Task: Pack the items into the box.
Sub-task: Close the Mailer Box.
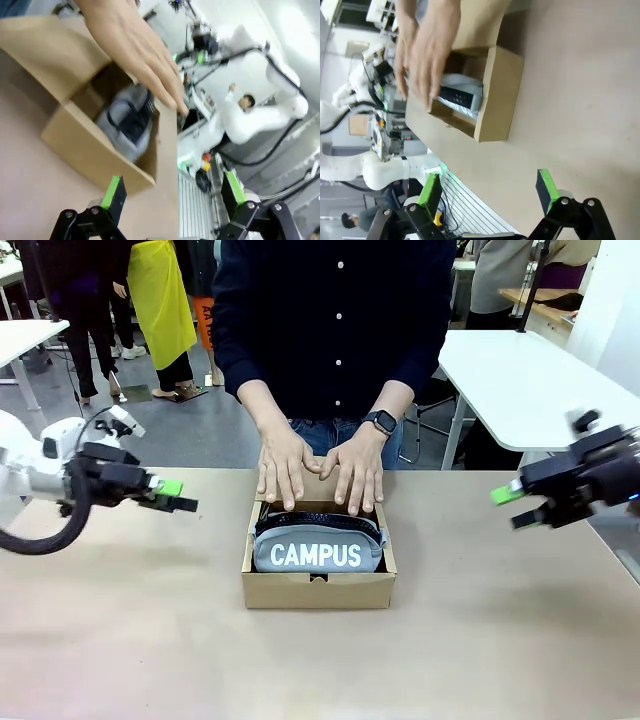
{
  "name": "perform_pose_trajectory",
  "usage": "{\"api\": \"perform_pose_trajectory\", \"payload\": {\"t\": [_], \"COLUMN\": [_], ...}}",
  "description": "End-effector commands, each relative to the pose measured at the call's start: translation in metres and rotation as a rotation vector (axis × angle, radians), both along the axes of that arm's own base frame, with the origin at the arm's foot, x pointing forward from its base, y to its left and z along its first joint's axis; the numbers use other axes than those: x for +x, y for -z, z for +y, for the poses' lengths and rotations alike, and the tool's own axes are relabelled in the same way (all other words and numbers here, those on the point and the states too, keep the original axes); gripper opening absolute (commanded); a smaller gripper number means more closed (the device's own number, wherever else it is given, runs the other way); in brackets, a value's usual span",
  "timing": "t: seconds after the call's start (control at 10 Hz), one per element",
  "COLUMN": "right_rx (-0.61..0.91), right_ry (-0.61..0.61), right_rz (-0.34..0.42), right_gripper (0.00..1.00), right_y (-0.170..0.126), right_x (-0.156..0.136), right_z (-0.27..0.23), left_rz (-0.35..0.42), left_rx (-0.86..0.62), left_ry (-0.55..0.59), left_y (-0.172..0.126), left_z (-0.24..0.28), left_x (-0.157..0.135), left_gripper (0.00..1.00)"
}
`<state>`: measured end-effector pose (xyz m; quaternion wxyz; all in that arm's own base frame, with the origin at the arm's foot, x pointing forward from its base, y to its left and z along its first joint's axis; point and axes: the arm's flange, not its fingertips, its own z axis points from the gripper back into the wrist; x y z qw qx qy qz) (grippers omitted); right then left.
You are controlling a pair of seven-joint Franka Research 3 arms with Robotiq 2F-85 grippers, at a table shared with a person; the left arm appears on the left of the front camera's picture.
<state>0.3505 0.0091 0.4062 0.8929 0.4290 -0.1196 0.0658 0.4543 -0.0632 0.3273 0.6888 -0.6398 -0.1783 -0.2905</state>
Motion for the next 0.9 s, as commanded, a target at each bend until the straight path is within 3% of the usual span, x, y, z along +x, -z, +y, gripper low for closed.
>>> {"api": "perform_pose_trajectory", "payload": {"t": [0.0, 0.1, 0.2, 0.3, 0.4, 0.6, 0.7, 0.8], "right_rx": [0.000, 0.000, 0.000, -0.001, -0.031, 0.030, 0.031, 0.019], "right_ry": [0.044, 0.044, 0.044, 0.013, 0.124, 0.065, 0.043, 0.034], "right_rz": [-0.030, -0.030, -0.030, -0.004, 0.065, 0.053, 0.080, 0.132], "right_gripper": [1.00, 1.00, 1.00, 1.00, 1.00, 1.00, 1.00, 1.00], "right_y": [-0.026, -0.026, -0.026, -0.002, -0.002, 0.009, 0.021, 0.036], "right_x": [-0.012, -0.012, -0.012, 0.000, 0.003, 0.028, 0.051, 0.076], "right_z": [-0.025, -0.025, -0.025, -0.007, -0.004, 0.015, 0.031, 0.047], "left_rz": [0.170, 0.000, 0.000, 0.000, 0.054, 0.171, 0.234, 0.279], "left_rx": [-0.045, 0.000, 0.000, 0.000, -0.019, -0.132, -0.138, -0.150], "left_ry": [-0.005, 0.000, 0.000, 0.000, -0.006, -0.140, -0.268, -0.317], "left_y": [-0.002, 0.000, 0.000, 0.000, 0.008, 0.005, 0.006, 0.008], "left_z": [0.027, 0.000, 0.000, 0.000, 0.005, 0.001, -0.003, -0.007], "left_x": [0.019, 0.000, 0.000, 0.000, 0.017, 0.041, 0.060, 0.079], "left_gripper": [1.00, 1.00, 1.00, 1.00, 1.00, 1.00, 1.00, 1.00]}}
